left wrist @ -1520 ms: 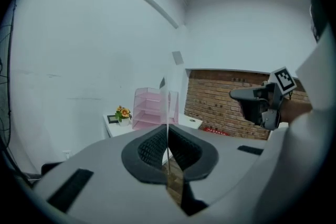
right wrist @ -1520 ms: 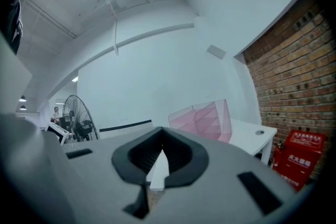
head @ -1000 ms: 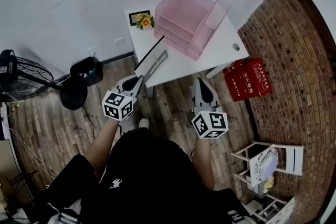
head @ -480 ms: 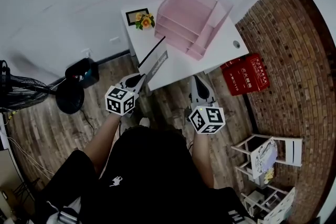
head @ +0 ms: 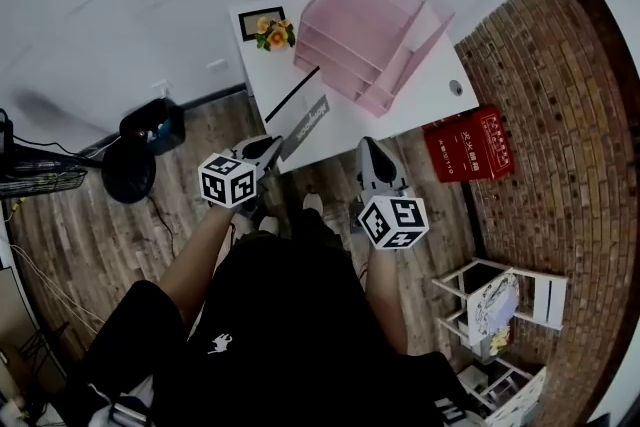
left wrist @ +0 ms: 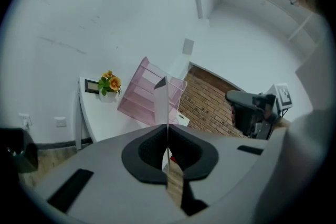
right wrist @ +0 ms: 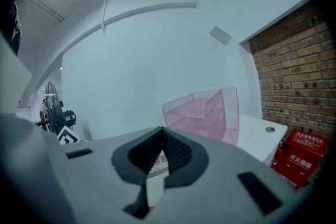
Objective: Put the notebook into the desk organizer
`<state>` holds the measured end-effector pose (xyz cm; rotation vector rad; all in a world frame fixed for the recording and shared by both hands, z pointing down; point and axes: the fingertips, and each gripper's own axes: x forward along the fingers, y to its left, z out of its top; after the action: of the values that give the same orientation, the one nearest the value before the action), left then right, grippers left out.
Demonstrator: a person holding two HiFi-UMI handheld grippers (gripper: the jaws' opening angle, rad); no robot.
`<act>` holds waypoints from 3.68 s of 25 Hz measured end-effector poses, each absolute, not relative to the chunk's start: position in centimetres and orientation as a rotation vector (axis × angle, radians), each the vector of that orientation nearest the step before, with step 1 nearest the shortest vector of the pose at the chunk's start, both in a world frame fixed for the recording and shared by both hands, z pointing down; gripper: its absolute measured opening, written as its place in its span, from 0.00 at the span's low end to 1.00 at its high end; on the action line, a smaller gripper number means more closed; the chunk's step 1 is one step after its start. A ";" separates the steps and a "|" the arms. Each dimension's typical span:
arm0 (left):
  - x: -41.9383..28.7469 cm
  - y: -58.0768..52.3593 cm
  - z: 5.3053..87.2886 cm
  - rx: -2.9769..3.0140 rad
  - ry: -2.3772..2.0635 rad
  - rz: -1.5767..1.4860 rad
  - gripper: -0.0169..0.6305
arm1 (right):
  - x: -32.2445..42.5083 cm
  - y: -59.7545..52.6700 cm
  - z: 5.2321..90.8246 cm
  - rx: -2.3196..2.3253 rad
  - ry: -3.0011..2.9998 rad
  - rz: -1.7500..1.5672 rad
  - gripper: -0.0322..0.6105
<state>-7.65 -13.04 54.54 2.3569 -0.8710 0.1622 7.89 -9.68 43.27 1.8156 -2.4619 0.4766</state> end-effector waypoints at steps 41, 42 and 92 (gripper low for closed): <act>-2.6 -22.6 53.1 1.929 -0.663 -0.430 0.04 | 14.2 -19.7 45.2 1.645 -2.555 0.551 0.05; -2.5 -22.8 52.9 1.934 -0.656 -0.442 0.04 | 14.2 -19.8 45.2 1.644 -2.557 0.549 0.05; -0.1 -27.8 64.2 1.784 -0.875 -0.167 0.04 | 7.4 -23.0 51.0 1.752 -2.301 0.569 0.05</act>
<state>-0.08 -27.79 64.17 1.7838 -0.8751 -0.1674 7.41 -22.96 51.05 1.7516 -2.3011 0.5689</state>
